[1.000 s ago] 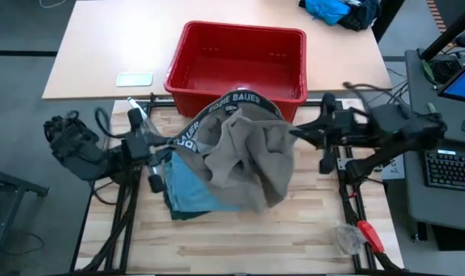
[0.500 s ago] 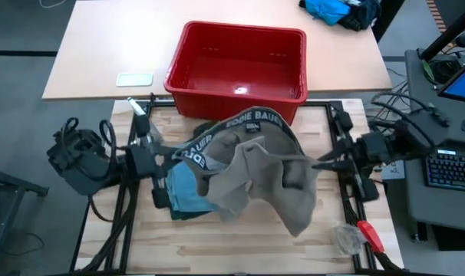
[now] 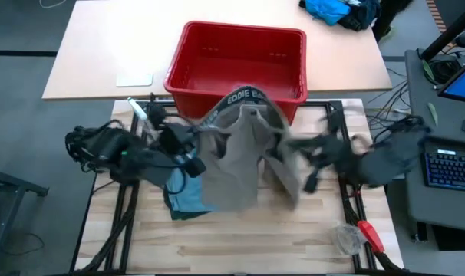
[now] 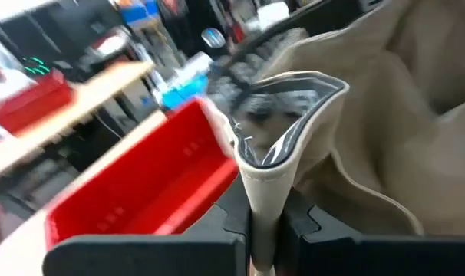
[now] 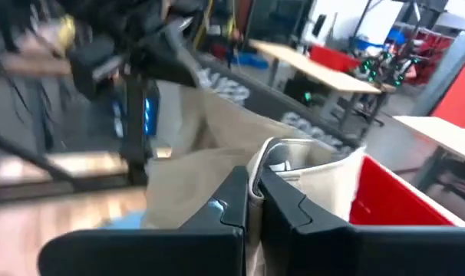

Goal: Fold Laundry from Bin
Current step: Fold the light brown shorts

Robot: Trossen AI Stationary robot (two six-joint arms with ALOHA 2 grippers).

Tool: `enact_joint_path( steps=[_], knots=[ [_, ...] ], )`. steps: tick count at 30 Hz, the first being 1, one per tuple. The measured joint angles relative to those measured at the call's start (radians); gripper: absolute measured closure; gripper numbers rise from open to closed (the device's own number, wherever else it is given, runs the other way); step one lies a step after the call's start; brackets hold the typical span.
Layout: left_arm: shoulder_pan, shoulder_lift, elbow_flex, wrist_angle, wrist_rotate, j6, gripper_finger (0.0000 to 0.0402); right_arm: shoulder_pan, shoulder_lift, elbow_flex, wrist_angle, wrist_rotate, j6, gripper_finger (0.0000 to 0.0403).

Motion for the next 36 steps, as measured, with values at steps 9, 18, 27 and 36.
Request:
enact_joint_path(
  steps=[9, 18, 27, 36],
  knots=[
    [0.042, 0.0, -0.318, 0.073, 0.106, -0.198, 0.0386, -0.172, 0.16, -0.12, 0.057, -0.144, 0.07, 0.0394],
    [-0.016, -0.076, -0.683, 0.416, 0.113, -0.248, 0.0384, -0.287, 0.225, -0.277, 0.376, -0.518, 0.005, 0.0394],
    [-0.039, -0.247, -1.185, 0.956, 0.053, -0.32, 0.0384, -0.325, 0.223, -0.636, 0.873, -0.646, 0.007, 0.0394],
    [-0.039, -0.271, -1.559, 1.819, 0.119, 0.038, 0.0378, -0.375, 0.25, -0.761, 1.148, -0.677, 0.038, 0.0394]
  ],
)
